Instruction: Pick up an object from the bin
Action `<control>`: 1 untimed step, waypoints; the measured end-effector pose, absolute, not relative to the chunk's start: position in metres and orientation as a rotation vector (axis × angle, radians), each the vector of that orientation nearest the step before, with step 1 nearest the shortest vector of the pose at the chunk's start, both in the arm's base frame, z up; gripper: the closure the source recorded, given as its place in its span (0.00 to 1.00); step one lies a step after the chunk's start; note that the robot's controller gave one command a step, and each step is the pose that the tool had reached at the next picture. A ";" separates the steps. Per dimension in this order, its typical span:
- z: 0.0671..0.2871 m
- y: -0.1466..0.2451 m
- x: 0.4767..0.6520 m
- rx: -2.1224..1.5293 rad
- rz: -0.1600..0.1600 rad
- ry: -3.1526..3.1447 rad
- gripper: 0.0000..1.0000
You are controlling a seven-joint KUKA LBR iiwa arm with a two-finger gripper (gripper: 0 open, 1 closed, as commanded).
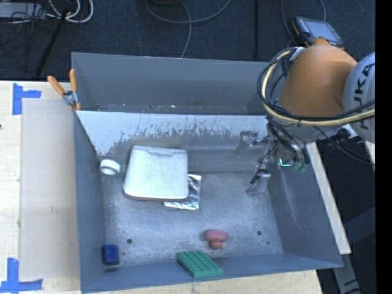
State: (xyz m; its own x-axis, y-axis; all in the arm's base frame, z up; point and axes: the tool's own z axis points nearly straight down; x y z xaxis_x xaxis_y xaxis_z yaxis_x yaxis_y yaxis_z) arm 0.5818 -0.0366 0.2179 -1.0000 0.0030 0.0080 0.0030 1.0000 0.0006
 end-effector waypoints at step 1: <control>0.091 0.032 0.475 0.670 -0.001 -3.071 0.00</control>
Offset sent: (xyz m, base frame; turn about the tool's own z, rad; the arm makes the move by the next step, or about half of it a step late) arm -0.1070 0.0676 -0.1252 -0.4315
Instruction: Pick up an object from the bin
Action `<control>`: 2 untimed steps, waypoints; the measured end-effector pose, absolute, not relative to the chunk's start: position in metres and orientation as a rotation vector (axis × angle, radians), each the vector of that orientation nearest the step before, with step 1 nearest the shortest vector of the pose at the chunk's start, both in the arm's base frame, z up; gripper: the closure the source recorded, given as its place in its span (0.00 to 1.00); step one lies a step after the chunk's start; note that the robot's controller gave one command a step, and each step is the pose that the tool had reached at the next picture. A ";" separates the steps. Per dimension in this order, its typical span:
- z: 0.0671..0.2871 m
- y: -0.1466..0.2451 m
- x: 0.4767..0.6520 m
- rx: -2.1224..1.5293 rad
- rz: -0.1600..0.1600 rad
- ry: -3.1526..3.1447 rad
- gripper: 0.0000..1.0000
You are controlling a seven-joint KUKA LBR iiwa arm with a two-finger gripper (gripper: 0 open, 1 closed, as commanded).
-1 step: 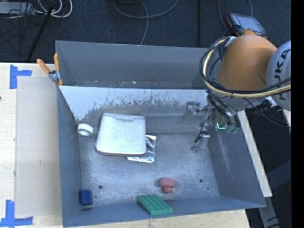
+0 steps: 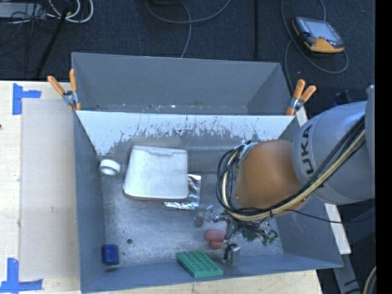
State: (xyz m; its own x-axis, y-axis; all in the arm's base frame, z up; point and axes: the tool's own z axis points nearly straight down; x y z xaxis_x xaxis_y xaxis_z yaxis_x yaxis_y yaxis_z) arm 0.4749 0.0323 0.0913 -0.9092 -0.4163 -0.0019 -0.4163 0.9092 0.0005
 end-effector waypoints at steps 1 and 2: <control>0.070 -0.009 0.484 -0.642 -0.002 3.067 0.00; 0.072 0.030 0.482 -0.952 -0.005 2.979 0.00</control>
Offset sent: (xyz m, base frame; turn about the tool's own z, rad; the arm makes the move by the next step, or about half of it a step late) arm 0.0065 -0.0395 -0.0213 0.0106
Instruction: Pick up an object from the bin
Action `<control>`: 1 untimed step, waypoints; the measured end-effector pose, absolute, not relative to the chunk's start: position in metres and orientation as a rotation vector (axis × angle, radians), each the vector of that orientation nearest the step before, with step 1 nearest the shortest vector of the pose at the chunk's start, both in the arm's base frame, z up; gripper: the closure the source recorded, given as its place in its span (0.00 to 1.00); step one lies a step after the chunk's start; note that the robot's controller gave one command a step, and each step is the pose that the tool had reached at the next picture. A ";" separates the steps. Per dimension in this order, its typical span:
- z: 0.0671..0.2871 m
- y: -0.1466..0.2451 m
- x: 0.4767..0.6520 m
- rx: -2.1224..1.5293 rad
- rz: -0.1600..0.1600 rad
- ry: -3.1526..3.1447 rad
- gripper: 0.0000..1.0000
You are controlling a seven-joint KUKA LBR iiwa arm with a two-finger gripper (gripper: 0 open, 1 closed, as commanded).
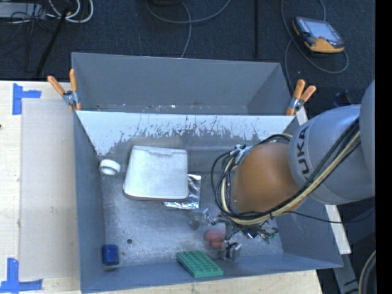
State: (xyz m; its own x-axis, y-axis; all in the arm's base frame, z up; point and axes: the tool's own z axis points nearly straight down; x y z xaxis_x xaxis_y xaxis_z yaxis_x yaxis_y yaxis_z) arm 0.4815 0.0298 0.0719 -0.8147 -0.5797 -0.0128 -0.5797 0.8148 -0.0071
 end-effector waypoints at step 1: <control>0.070 -0.020 0.499 -0.897 -0.004 3.009 0.00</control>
Offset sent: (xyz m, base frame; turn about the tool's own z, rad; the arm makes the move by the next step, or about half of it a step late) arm 0.0169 -0.0469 -0.0019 0.0321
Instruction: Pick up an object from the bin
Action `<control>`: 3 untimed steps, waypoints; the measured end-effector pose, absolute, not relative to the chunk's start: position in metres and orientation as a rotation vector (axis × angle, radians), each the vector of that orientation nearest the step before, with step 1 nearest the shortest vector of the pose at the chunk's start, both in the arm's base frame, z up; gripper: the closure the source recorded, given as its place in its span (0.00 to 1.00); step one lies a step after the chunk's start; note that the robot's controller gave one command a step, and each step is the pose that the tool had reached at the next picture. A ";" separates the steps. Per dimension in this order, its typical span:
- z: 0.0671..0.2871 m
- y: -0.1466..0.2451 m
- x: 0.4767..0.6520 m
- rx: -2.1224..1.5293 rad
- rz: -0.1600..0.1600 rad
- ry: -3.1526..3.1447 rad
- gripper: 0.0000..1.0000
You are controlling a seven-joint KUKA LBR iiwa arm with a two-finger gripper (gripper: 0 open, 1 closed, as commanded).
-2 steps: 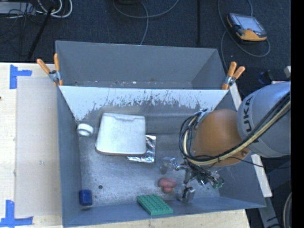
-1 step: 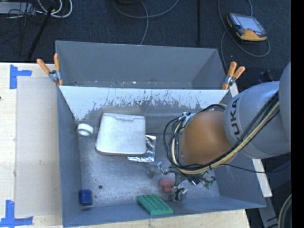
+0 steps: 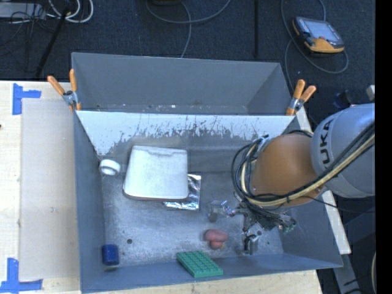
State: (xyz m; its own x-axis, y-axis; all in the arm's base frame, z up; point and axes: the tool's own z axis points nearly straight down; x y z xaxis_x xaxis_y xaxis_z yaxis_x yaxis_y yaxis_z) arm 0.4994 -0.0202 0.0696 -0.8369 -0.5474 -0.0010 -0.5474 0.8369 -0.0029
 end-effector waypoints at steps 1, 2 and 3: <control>0.071 0.031 0.486 -1.155 -0.001 2.913 0.00; 0.070 -0.032 0.504 -0.912 -0.001 3.006 0.00; 0.070 0.028 0.485 -1.336 0.001 2.838 0.00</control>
Offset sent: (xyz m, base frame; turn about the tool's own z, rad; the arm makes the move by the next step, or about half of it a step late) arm -0.0157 0.0495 0.0004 -0.1760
